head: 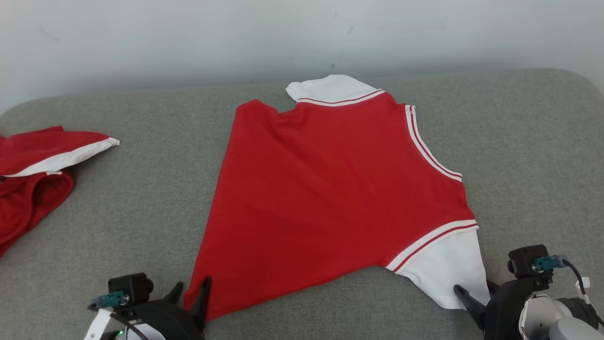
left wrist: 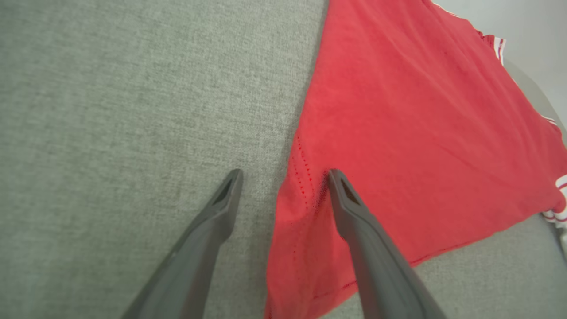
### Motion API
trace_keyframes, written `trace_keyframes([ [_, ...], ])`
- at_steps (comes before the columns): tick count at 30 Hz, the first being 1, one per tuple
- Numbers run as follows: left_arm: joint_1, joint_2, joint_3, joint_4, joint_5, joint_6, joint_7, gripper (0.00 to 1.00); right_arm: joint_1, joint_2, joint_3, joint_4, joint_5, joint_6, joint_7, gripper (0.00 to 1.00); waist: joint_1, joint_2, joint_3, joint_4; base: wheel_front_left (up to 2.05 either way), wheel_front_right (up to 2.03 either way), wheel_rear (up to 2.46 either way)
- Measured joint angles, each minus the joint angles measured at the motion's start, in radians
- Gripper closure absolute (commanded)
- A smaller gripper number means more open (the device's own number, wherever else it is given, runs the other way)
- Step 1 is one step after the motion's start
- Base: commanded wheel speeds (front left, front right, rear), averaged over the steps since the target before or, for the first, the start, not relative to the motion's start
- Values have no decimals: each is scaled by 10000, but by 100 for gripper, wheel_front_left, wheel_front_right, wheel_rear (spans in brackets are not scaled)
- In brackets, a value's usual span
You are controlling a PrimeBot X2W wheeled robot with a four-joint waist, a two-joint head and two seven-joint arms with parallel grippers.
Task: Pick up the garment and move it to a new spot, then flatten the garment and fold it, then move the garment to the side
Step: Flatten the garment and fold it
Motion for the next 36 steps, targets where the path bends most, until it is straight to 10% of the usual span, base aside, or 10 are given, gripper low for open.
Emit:
trace_keyframes([
  [22, 654, -151, -65, 163, -219, 12, 1929, 18, -728, 621, 1281, 2057, -514, 174, 1306, 0, -2, -2, -975, 291, 0, 0, 0],
  [25, 586, -163, -40, 288, -221, 35, 1950, 100, -856, 642, 1333, 2215, -573, 194, 1304, 100, -2, -1, -942, 294, 0, 0, 0],
  [36, 499, 196, 213, -385, 209, 73, 1275, 100, -1338, 773, 58, 2284, 428, 629, 579, 100, 2, 3, -933, 163, 0, 0, 0],
])
